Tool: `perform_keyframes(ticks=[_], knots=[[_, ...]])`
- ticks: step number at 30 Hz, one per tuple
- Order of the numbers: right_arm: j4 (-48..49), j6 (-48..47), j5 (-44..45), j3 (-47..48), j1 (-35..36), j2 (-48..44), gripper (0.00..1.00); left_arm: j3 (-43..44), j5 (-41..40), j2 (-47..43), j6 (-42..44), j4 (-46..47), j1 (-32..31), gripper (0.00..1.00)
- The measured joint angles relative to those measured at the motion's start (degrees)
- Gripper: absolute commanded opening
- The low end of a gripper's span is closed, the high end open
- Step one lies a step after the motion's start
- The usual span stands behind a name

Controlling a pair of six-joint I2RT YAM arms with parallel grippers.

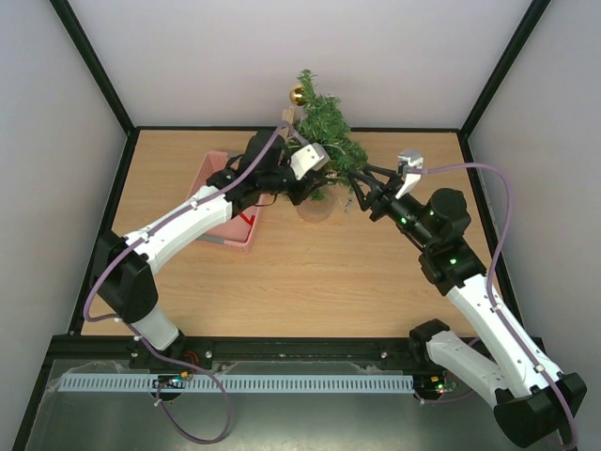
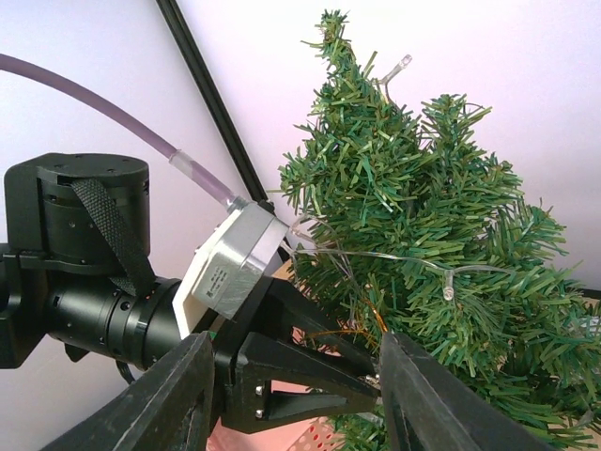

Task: Decorate the small christmas tree
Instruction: Hang the decoration item on the Christmas tree.

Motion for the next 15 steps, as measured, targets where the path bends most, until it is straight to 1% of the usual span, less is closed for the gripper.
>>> perform_keyframes(ticks=[9, 15], knots=[[0.0, 0.0, -0.1, -0.1, 0.0, -0.2, 0.47, 0.8, -0.6, 0.7, -1.4, -0.1, -1.0, 0.09], [0.0, 0.0, -0.1, -0.7, 0.0, -0.2, 0.47, 0.8, -0.5, 0.8, -4.1, 0.6, -1.1, 0.08]])
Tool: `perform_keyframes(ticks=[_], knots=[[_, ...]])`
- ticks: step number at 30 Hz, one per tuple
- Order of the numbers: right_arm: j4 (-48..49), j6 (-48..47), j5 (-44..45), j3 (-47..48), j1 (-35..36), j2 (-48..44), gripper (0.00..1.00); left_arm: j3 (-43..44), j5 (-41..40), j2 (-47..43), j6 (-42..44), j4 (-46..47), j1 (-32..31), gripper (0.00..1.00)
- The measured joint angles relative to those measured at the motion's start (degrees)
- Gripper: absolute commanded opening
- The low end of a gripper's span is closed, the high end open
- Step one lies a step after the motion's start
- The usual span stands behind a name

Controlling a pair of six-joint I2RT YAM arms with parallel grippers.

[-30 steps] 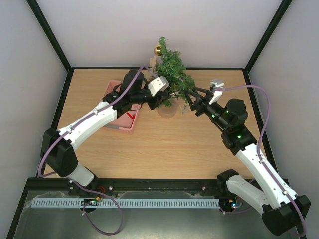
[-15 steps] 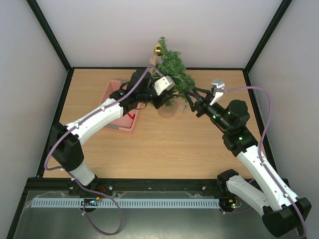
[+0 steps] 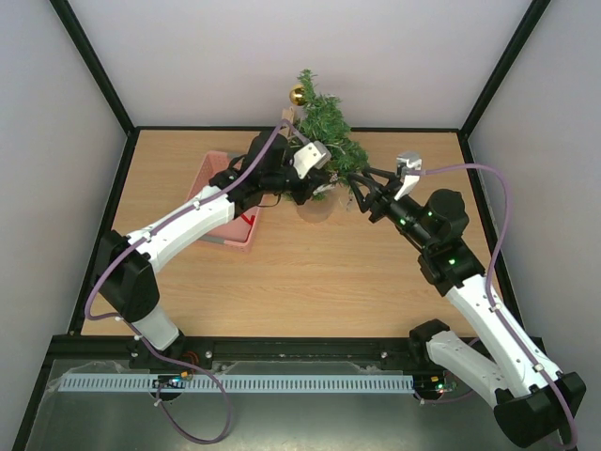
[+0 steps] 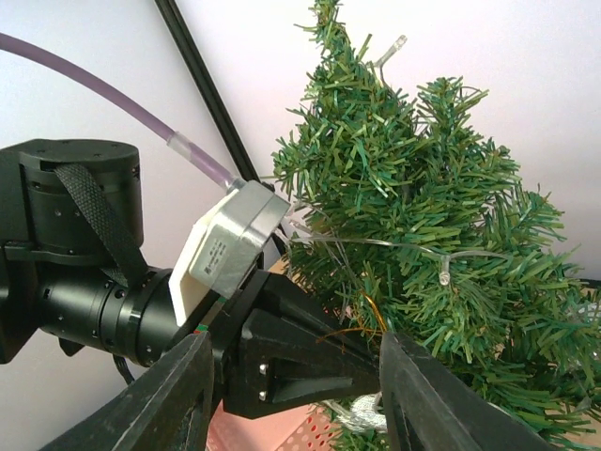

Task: Decorate the small christmas tree
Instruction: Hang the decoration item on the Christmas tree.

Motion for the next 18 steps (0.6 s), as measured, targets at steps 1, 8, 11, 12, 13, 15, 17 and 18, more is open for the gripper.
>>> perform_keyframes(ticks=[1, 8, 11, 12, 13, 15, 17, 18], knots=[[0.0, 0.0, 0.0, -0.2, 0.0, 0.0, 0.47, 0.0, 0.1, 0.0, -0.5, 0.2, 0.0, 0.08], [0.0, 0.0, 0.0, -0.4, 0.0, -0.1, 0.48, 0.0, 0.7, 0.0, -3.3, 2.2, 0.0, 0.16], [0.0, 0.0, 0.0, -0.4, 0.0, -0.2, 0.48, 0.0, 0.8, 0.0, -4.0, 2.3, 0.0, 0.19], [0.0, 0.0, 0.0, -0.4, 0.0, -0.2, 0.48, 0.0, 0.7, 0.0, -4.1, 2.3, 0.0, 0.22], [0.0, 0.0, 0.0, -0.4, 0.0, -0.2, 0.48, 0.0, 0.7, 0.0, -4.1, 2.3, 0.0, 0.25], [0.0, 0.0, 0.0, -0.5, 0.0, -0.3, 0.5, -0.2, 0.7, -0.1, -4.5, 2.3, 0.0, 0.29], [0.0, 0.0, 0.0, -0.9, 0.0, -0.4, 0.57, -0.6, 0.6, -0.5, -4.6, 2.2, 0.0, 0.34], [0.0, 0.2, 0.0, -1.2, 0.0, -0.6, 0.61, -0.7, 0.6, -0.7, -4.6, 2.1, 0.0, 0.37]])
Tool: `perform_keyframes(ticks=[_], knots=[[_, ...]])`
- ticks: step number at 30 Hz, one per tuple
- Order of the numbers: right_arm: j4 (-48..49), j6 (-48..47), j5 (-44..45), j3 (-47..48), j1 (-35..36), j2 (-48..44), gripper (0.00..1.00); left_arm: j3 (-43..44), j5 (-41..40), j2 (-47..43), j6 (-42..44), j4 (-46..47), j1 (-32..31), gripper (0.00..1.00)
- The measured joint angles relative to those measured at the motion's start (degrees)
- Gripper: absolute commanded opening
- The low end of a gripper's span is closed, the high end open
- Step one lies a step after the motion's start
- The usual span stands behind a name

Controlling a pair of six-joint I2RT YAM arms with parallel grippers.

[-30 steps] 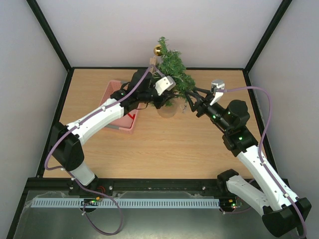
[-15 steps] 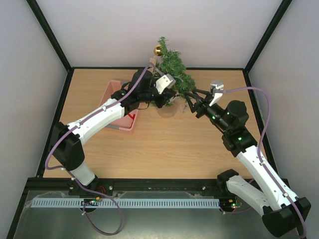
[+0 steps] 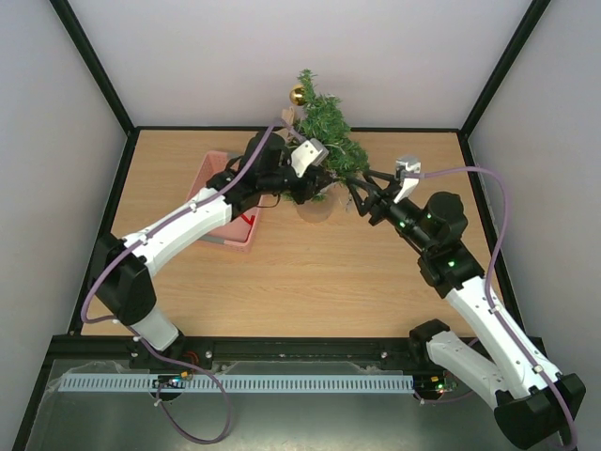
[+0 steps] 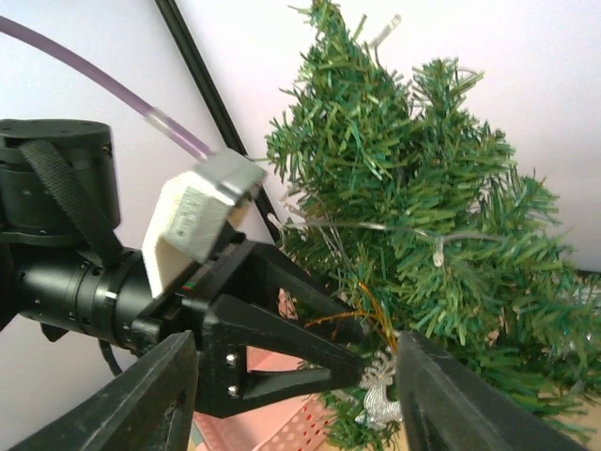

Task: Decorate the small christmas tree
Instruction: Hang the decoration item on the Christmas tree, then pick up the decoration item from the storage box.

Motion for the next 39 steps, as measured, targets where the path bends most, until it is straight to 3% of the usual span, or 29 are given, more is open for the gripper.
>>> perform_keyframes(ticks=[6, 9, 13, 17, 23, 29, 39], knots=[[-2.8, 0.2, 0.3, -1.2, 0.0, -0.7, 0.82, -3.4, -1.5, -5.8, -0.4, -0.4, 0.0, 0.56], [-5.0, 0.5, 1.1, -2.0, 0.0, -1.9, 0.99, -5.7, -3.3, -10.7, -0.4, -1.0, 0.0, 0.63], [-7.2, 1.4, 3.6, -4.0, 0.0, -4.3, 0.98, -8.1, -7.5, -16.5, -0.4, -2.2, 0.0, 0.71], [-9.4, 4.5, 7.5, -5.3, 0.0, -6.1, 0.98, -10.3, -12.2, -19.0, -0.7, -5.5, 1.8, 0.73], [-11.2, 7.6, 10.2, -5.4, 0.0, -7.0, 0.98, -14.3, -16.3, -17.5, -2.8, -12.2, 13.0, 0.67], [-13.6, 7.8, 11.8, -5.5, 0.0, -7.0, 0.99, -15.0, -16.6, -11.3, -4.8, -17.3, 22.6, 0.6], [-14.6, 7.7, 12.4, -5.7, 0.0, -8.7, 0.97, -14.4, -14.1, 3.5, -6.0, -18.9, 24.9, 0.54]])
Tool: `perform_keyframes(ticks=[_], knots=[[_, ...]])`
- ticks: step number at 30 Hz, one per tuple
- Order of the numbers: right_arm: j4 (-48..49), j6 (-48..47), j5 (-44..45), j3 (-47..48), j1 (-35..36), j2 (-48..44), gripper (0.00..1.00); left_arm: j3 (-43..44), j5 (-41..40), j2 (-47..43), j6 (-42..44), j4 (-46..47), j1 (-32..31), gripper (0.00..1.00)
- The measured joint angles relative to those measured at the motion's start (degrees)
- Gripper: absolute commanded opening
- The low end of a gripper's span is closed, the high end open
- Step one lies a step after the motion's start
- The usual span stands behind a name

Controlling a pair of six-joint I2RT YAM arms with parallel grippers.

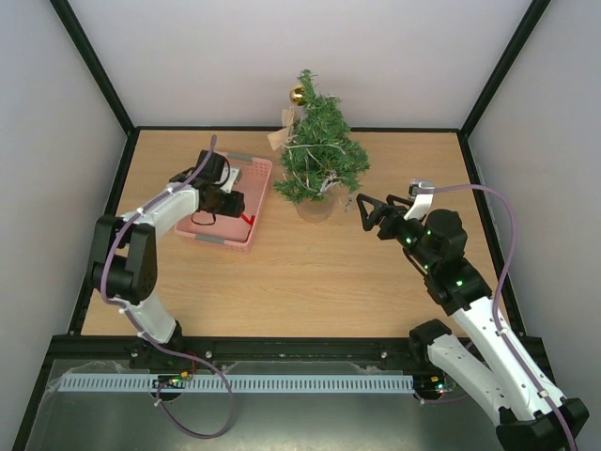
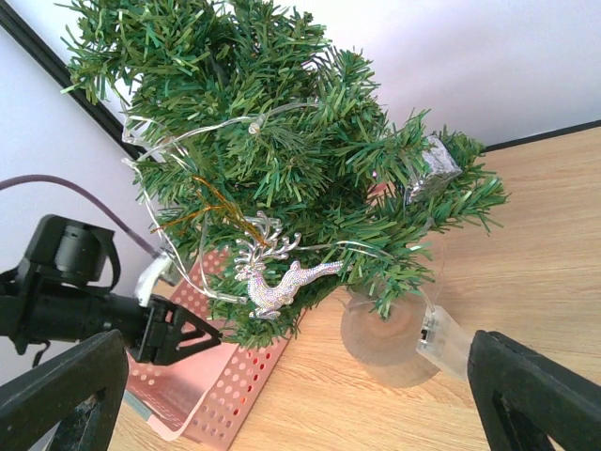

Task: Decorate the small christmas tree
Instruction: Pick up the decoration item from the storage box.

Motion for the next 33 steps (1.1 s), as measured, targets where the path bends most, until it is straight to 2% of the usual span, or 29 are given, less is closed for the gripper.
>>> perform_keyframes(ticks=[5, 20, 33], knots=[[0.1, 0.0, 0.0, -0.2, 0.0, -0.1, 0.96, 0.0, 1.0, 3.1, -1.3, 1.2, -1.0, 0.53], [0.9, 0.0, -0.7, -1.1, 0.0, -0.1, 0.95, -0.9, -0.7, 10.7, -3.3, 4.8, -1.9, 0.37], [1.0, 0.0, -0.7, -1.3, 0.0, -1.0, 0.94, 3.0, -7.2, 13.5, -1.6, 3.3, -2.0, 0.14]])
